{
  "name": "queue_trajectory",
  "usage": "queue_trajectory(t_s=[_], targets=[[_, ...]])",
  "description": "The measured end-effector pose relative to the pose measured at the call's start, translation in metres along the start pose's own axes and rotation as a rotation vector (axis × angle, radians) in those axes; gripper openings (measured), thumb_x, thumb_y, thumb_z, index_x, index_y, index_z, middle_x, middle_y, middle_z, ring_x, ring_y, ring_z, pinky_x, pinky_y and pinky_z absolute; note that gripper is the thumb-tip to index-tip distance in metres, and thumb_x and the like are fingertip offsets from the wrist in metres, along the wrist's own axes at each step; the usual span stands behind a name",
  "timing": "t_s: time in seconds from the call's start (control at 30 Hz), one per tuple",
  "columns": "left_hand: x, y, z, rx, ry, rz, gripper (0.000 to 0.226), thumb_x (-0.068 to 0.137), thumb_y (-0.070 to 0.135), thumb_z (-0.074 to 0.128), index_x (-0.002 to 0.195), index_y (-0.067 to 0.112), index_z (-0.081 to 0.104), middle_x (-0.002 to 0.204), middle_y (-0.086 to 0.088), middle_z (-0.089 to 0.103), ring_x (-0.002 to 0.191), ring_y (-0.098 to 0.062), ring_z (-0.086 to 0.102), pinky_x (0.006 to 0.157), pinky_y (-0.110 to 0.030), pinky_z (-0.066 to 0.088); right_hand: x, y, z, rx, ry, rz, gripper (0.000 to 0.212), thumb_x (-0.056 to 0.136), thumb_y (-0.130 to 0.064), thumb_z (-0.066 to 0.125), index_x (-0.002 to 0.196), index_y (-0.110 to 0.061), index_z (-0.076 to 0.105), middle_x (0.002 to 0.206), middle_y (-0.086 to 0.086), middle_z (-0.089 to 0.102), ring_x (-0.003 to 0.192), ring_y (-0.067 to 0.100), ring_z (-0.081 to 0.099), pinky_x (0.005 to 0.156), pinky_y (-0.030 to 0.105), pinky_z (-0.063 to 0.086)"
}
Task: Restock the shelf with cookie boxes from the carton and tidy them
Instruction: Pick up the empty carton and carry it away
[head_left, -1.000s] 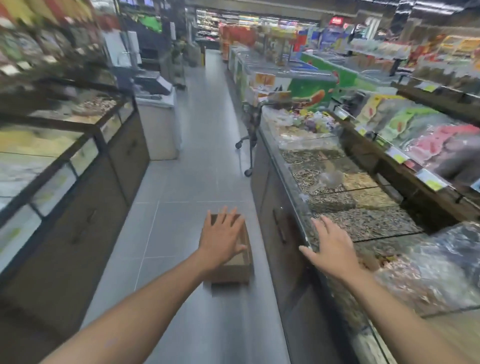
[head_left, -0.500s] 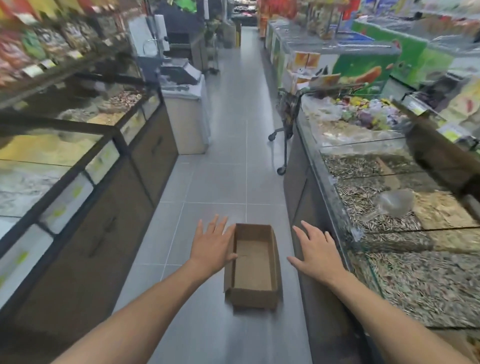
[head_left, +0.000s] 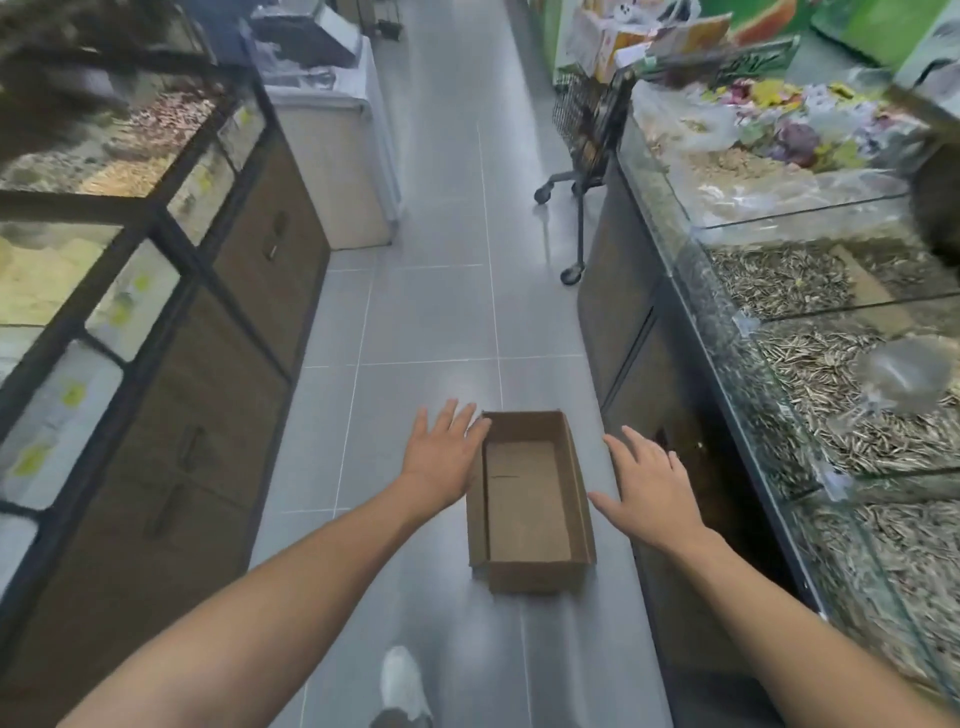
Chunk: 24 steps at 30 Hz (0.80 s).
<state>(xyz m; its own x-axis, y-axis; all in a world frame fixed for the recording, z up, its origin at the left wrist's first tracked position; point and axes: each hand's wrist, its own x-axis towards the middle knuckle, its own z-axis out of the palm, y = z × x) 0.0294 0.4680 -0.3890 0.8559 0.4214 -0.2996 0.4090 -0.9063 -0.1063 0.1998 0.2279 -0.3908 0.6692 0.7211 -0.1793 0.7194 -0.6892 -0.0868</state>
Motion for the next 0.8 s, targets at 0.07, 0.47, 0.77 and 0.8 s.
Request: queue_trajectory(t_s=[0.07,0.47,0.77,0.8], targets=[[0.02,-0.01,0.021,0.018,-0.024,0.042,0.076,0.105,0.028,0.056,0.168,0.026,0.013,0.177,-0.006,0.005,0.164,-0.031,0.0,0.128,-0.06,0.008,0.015,-0.009,0.024,0.015,-0.024,0.038,0.082,0.091,-0.068,0.056,0.16,-0.029,0.033,0.169,0.001,0.029,0.155,0.024,0.03,0.125,0.053,0.023],[0.162,-0.017,0.266,0.12,-0.148,0.149,0.068,0.104,0.024,0.054,0.165,0.024,0.023,0.174,-0.007,0.017,0.163,-0.03,0.006,0.127,-0.061,0.01,0.097,-0.007,0.282,0.093,-0.273,0.034,0.086,0.092,-0.064,0.055,0.162,-0.024,0.027,0.17,0.005,0.024,0.157,0.027,0.022,0.128,0.049,0.019],[0.25,0.004,0.449,0.233,-0.175,0.366,0.061,0.105,0.011,0.045,0.163,0.023,0.029,0.169,-0.006,0.03,0.162,-0.028,0.014,0.128,-0.055,0.018,0.116,-0.029,0.487,0.08,-0.374,0.066,0.041,0.101,-0.046,0.055,0.14,-0.035,0.06,0.144,0.0,0.055,0.133,0.025,0.05,0.108,0.04,0.04],[0.257,0.004,0.464,0.247,-0.156,0.395,0.061,0.104,0.01,0.044,0.162,0.022,0.03,0.168,-0.006,0.032,0.162,-0.029,0.014,0.128,-0.054,0.019,0.116,-0.032,0.503,0.092,-0.384,0.1,0.038,0.101,-0.045,0.054,0.136,-0.034,0.064,0.137,0.002,0.057,0.128,0.026,0.054,0.104,0.039,0.043]])
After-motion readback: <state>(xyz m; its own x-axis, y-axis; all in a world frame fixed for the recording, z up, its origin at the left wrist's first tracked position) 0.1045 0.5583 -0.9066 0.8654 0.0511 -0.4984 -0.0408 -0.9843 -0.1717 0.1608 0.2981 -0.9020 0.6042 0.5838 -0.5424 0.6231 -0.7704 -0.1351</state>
